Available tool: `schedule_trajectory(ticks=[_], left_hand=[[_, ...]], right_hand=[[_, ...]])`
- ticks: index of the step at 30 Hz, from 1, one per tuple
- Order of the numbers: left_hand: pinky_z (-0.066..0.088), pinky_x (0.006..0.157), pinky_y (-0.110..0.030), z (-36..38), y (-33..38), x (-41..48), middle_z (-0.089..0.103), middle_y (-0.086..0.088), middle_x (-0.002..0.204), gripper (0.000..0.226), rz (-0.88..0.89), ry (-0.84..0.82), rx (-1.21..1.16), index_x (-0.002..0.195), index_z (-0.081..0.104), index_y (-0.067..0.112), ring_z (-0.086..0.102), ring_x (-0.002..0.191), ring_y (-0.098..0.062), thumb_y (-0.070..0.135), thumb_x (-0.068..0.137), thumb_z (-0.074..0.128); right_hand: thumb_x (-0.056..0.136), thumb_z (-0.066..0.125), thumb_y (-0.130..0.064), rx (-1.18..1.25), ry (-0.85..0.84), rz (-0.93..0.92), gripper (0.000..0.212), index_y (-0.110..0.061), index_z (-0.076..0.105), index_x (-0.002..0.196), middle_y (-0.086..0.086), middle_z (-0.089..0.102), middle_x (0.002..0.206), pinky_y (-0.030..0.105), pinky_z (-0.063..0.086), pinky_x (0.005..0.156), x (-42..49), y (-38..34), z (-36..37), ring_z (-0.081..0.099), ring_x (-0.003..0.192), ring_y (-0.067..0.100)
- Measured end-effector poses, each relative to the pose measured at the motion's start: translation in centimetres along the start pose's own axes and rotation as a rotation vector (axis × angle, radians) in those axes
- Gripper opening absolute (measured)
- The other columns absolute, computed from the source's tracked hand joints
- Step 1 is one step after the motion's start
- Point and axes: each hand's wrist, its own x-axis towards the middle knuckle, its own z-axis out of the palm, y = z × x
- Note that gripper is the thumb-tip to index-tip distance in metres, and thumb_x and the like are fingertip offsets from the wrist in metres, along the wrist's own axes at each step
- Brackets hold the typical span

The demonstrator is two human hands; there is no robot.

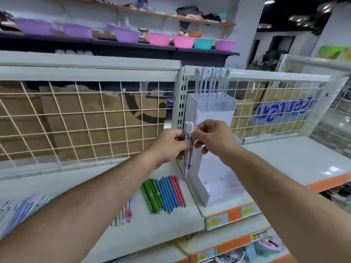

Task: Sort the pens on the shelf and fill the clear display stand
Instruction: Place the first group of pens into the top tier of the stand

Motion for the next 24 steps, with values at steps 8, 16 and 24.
schedule_trajectory(ticks=[8, 16, 24], left_hand=[[0.056, 0.065, -0.035, 1.2, 1.6, 5.1, 0.07, -0.012, 0.081, 0.01, 0.093, 0.018, 0.012, 0.082, 0.066, 0.013, 0.062, 0.067, -0.019, 0.011, 0.092, 0.067], [0.058, 0.069, -0.033, 4.2, 3.2, 8.5, 0.072, -0.005, 0.081, 0.005, 0.037, 0.102, -0.099, 0.094, 0.07, 0.007, 0.07, 0.073, -0.018, 0.011, 0.093, 0.066], [0.049, 0.068, -0.032, 7.1, 3.3, 9.8, 0.072, -0.006, 0.08, 0.01, -0.068, 0.263, -0.056, 0.096, 0.067, 0.007, 0.066, 0.074, -0.015, 0.017, 0.095, 0.063]], right_hand=[[0.089, 0.068, 0.0, 0.018, 0.011, -0.045, 0.003, -0.001, 0.066, 0.087, 0.01, 0.068, 0.072, 0.027, 0.052, 0.049, 4.3, 0.3, -2.5, 0.064, 0.056, 0.013], [0.089, 0.069, -0.002, 0.09, -0.042, -0.14, 0.008, -0.002, 0.061, 0.09, 0.02, 0.074, 0.084, 0.031, 0.054, 0.05, 9.6, -0.3, -7.6, 0.071, 0.06, 0.018], [0.092, 0.067, -0.005, 0.155, -0.048, -0.304, 0.007, -0.003, 0.065, 0.086, 0.011, 0.071, 0.071, 0.029, 0.055, 0.055, 15.0, -1.3, -10.6, 0.071, 0.063, 0.022]])
